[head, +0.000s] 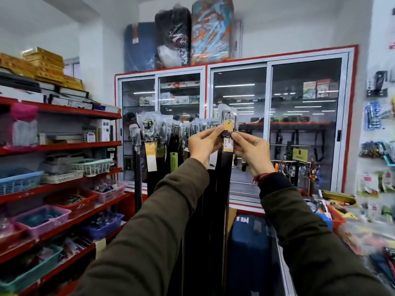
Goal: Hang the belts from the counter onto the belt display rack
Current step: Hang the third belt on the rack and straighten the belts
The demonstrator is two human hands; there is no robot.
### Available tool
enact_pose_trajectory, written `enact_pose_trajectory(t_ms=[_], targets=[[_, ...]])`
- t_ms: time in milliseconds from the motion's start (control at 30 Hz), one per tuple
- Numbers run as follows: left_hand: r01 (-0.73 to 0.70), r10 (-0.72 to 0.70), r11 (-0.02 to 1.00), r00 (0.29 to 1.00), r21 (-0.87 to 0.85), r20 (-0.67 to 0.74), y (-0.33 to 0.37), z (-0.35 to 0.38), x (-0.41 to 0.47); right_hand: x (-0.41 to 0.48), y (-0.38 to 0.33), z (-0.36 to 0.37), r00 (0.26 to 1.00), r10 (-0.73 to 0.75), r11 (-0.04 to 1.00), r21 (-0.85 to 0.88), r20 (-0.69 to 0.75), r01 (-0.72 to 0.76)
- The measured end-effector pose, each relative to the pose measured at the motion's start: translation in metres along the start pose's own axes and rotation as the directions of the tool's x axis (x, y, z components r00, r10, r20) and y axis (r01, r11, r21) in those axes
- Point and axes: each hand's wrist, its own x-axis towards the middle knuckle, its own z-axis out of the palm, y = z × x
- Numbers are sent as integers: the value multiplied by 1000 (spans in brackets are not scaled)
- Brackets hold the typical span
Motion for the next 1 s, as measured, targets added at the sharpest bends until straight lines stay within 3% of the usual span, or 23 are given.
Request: enact_pose_trajectory(t_ms=[333,433,500,567,633,733,867,1000], targets=[[65,-66,998,997,-21,-36,-27,-11,15,11,24,-4,999,52,995,-80,-5,-52],[-26,29,998,998,55,-52,-36,-15,18,9,34,-4,1000,10,989,-150,-22,-13],[-163,180,964,982,210,-61,-43,-18,18,5,43,-5,992,-113,920,-384,-52,85],[-326,356,859,934,395,-3,-54,-26,14,-5,54,-9,954,-300,734,-635,15,240],[-483,483,682,861,550,157,-65,-38,10,-16,65,-12,897,-415,586,-709,154,392],[-594,488,360,777,720,397,-77,-55,11,-22,81,-15,841,-445,427,-753,308,502],[-632,416,33,713,775,564,-80,-68,20,-14,90,-18,835,-383,346,-777,395,526],[-550,340,-111,762,828,551,-76,-76,35,2,96,-20,840,-313,327,-780,443,533]])
